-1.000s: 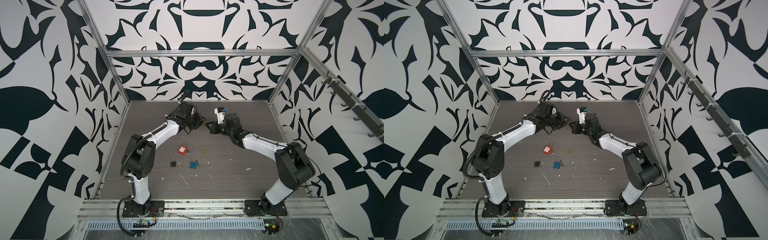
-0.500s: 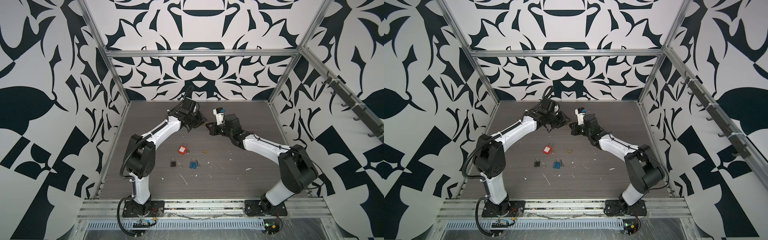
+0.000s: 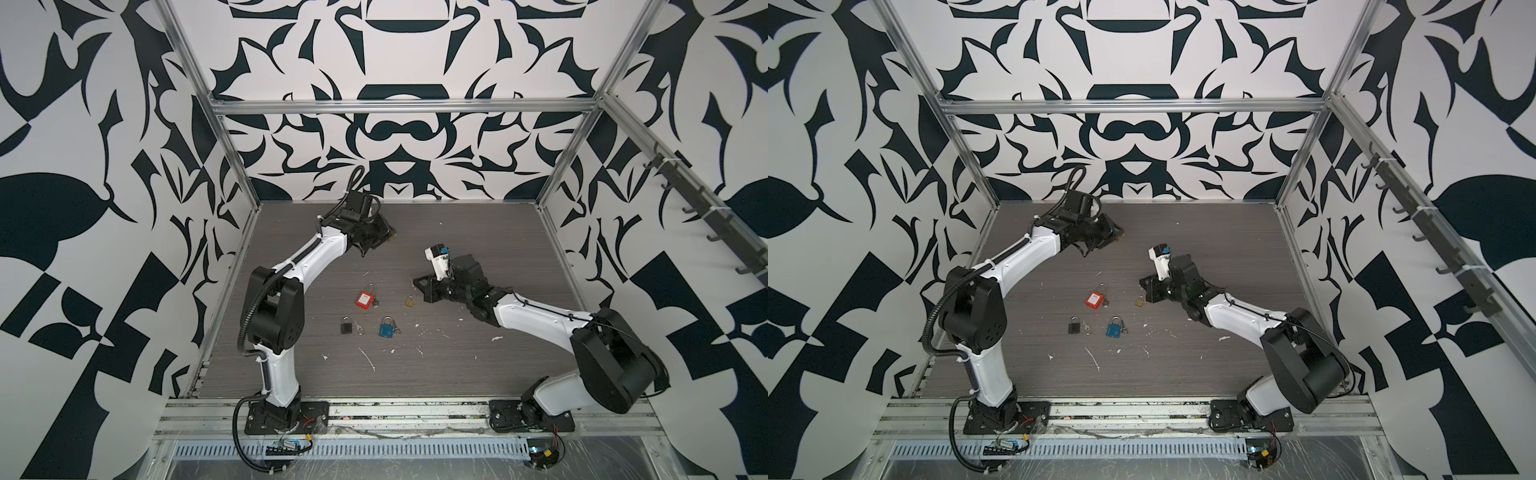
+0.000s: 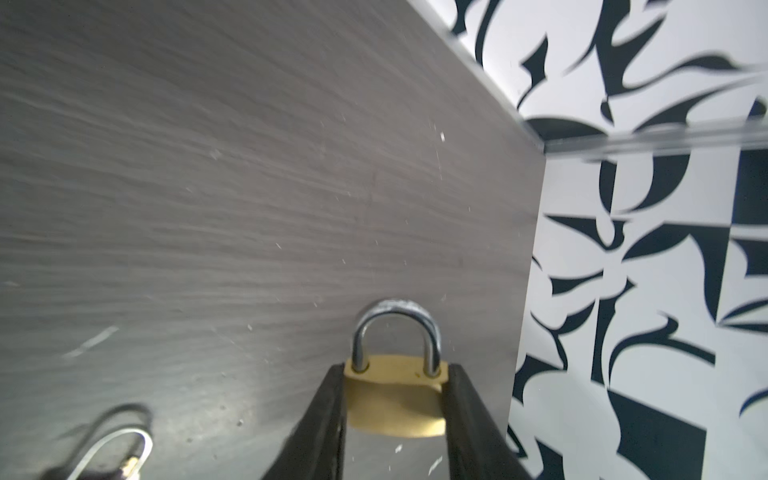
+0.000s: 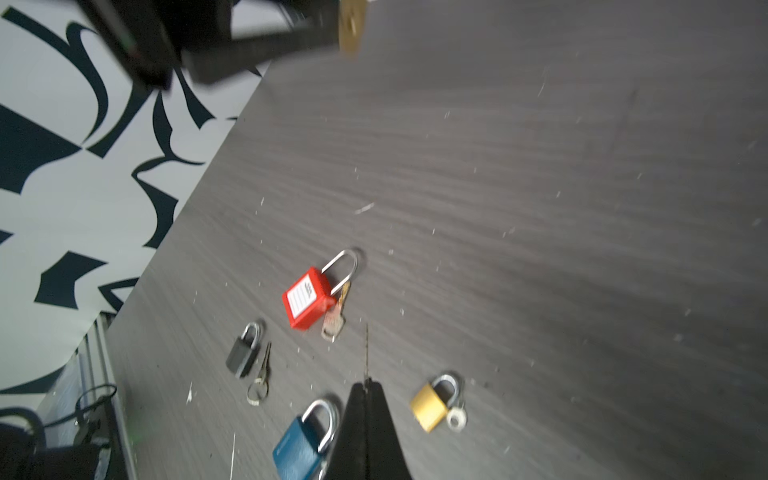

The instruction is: Lock with the key

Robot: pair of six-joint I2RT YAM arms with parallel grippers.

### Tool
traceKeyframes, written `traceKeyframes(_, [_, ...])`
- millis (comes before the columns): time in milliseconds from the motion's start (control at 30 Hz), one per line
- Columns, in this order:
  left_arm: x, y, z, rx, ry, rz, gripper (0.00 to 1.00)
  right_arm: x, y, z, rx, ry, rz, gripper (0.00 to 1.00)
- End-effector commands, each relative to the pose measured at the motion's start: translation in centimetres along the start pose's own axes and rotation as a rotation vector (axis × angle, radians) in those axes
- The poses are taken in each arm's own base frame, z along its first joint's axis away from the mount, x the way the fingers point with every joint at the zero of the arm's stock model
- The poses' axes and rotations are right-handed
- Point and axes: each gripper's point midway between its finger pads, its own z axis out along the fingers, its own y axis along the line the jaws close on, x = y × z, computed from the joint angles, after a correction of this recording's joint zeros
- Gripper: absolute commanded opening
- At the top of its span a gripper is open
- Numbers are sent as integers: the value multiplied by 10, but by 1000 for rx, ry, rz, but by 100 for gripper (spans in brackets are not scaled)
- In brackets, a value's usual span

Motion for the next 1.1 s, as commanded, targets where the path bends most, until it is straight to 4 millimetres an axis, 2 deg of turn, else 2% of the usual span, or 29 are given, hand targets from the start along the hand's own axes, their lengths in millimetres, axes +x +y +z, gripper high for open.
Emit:
traceKeyframes(0, [-25,-23,-28,52,-105,14,0,5,6,-15,-21,-32,29,0])
traceKeyframes(67, [-15,-25,-27,40,-84,45,0,2,7,-28,-1,-60,32,0])
traceKeyframes(167, [23,-26,-21,-11,-4,143,0,-5,1,-51,78,-81,34,0])
traceKeyframes(233, [61,-25,-15,-45,83,218,0,-4,-9,-67,138,-78,67,0])
traceKeyframes(267, [86,-22,-10,-64,140,265,0,-2,-14,-77,165,-79,96,0])
traceKeyframes(467, [219,8,-6,-153,429,465,0,31,-33,-123,257,-42,240,0])
traceKeyframes(533, [254,14,-6,-156,501,546,0,44,-36,-133,277,-30,269,0])
traceKeyframes(600, [279,23,-7,-182,553,620,0,55,-40,-140,291,-33,297,0])
traceKeyframes(733, [302,37,0,-196,607,671,0,68,-47,-145,314,-44,330,0])
traceKeyframes(1067, [317,55,22,-234,695,666,0,80,-49,-133,299,11,362,0])
